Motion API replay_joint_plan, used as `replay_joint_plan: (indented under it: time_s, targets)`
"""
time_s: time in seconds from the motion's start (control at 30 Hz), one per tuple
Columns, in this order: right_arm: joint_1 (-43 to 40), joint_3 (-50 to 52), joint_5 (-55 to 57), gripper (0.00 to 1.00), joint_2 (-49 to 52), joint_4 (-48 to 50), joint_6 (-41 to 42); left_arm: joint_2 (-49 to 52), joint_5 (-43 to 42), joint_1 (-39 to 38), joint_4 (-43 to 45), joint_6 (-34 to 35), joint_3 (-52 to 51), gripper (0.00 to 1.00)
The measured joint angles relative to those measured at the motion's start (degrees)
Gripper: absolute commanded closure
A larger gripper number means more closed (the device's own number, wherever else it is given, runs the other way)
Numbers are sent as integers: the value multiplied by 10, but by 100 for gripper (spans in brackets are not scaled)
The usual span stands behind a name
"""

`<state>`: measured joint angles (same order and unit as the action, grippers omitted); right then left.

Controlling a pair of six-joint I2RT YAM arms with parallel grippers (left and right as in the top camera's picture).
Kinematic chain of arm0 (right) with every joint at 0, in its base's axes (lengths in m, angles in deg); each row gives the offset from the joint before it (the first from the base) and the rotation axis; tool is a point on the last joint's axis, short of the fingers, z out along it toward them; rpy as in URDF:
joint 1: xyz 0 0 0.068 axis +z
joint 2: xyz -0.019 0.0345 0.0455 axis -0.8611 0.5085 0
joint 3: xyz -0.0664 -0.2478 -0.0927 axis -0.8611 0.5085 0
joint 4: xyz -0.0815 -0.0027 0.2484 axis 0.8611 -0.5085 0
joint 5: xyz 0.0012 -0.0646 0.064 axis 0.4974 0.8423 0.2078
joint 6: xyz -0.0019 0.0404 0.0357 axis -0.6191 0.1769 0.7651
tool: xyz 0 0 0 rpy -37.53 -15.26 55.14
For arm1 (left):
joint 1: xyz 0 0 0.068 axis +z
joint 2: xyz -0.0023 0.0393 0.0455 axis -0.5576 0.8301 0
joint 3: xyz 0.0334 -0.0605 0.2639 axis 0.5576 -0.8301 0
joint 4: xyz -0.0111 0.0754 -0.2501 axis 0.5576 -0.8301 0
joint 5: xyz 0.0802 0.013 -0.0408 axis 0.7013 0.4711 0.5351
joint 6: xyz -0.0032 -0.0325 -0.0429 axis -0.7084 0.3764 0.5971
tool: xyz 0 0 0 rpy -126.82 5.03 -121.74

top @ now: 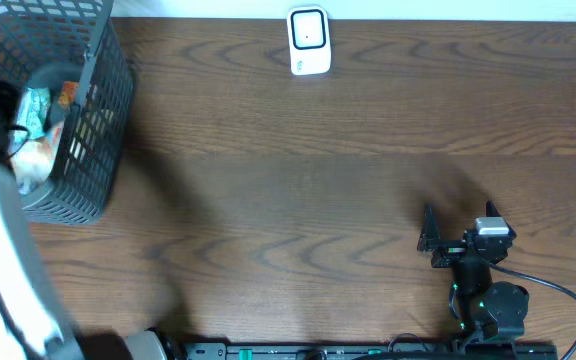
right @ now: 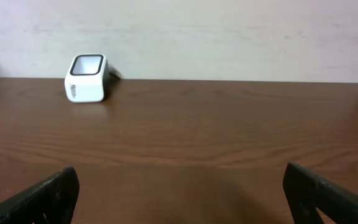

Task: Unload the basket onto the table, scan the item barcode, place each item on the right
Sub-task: 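Grasp the yellow wet-wipes pack and lift it out toward the scanner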

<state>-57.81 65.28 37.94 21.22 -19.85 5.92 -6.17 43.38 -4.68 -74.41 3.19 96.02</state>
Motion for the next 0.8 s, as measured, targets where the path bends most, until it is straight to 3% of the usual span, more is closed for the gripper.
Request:
replay_joint_plan:
  time_s: [0.13,0.23,0.3,0.5,0.8]
  targets:
    - [0,0,0,1,0,0,0,-83,0,0,22,0,4,90]
    - [0,0,0,1,0,0,0,-111,0,0,17,-4,4,50]
    - [0,0,0,1,0,0,0,-115,0,0,0,-3,4,30]
    - [0,0,0,1,0,0,0,-62,0,0,-60,-2,5,1]
    - [0,0,0,1,0,0,0,115,0,2,-121,0,4,2]
